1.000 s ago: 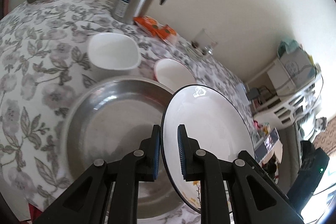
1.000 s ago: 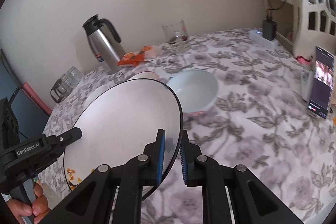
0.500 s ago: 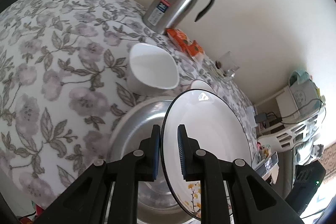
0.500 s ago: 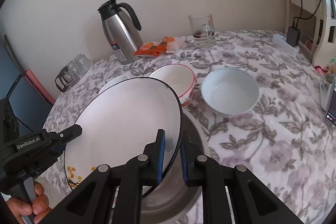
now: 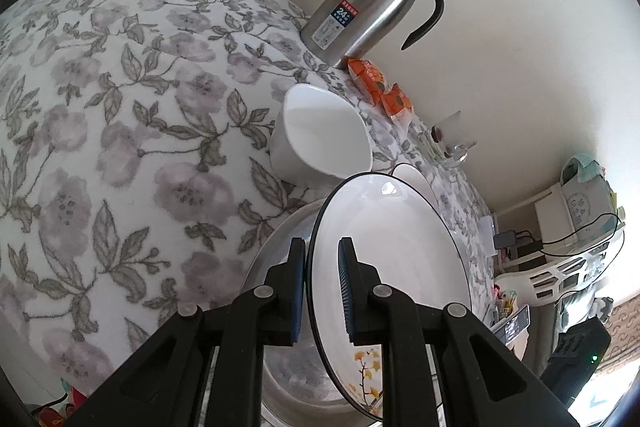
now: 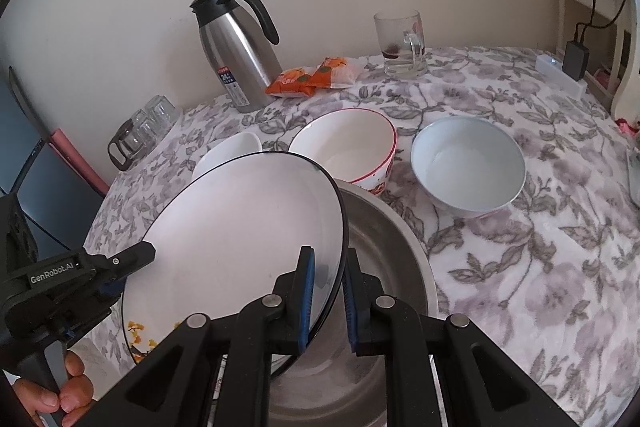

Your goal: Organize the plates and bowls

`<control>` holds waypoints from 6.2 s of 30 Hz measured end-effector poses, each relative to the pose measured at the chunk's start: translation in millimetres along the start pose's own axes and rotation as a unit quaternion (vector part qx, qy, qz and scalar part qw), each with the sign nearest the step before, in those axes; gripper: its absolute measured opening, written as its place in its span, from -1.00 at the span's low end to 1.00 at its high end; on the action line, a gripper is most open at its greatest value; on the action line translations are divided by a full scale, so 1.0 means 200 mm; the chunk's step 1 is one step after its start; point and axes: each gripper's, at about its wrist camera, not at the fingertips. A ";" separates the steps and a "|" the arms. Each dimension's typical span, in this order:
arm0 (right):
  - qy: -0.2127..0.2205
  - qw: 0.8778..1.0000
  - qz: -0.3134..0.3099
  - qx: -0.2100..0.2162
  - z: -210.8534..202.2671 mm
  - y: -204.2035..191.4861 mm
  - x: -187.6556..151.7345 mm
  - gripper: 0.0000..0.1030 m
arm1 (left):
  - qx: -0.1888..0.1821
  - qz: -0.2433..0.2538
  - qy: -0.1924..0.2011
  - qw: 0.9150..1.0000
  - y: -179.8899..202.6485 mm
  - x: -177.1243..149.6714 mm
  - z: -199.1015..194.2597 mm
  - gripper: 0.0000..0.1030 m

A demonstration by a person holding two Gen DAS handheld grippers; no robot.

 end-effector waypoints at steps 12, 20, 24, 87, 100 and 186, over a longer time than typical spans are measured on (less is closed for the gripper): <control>-0.032 0.999 0.020 -0.009 0.13 0.10 -0.07 -0.72 | 0.035 0.018 -0.045 0.998 0.00 -0.03 0.14 -0.68; -0.031 0.999 0.024 -0.013 0.13 0.12 -0.08 -0.72 | 0.045 0.030 -0.059 0.997 0.01 -0.05 0.18 -0.68; -0.033 0.999 0.025 -0.014 0.13 0.13 -0.08 -0.72 | 0.049 0.032 -0.064 0.996 0.02 -0.06 0.19 -0.68; -0.049 0.998 0.030 -0.022 0.11 0.17 -0.10 -0.70 | 0.095 0.045 -0.101 0.989 0.03 -0.10 0.20 -0.50; -0.017 0.999 0.024 -0.031 0.04 0.15 -0.08 -0.70 | 0.101 0.080 -0.050 0.990 0.11 -0.09 0.10 -0.45; -0.032 0.989 0.141 -0.036 0.07 0.42 -0.12 -0.01 | 0.136 0.017 -0.047 0.989 -0.10 0.02 0.19 0.07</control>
Point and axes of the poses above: each gripper's, at about its wrist camera, not at the fingertips, and z roughly the way its jaws point, y to its right, x to its top
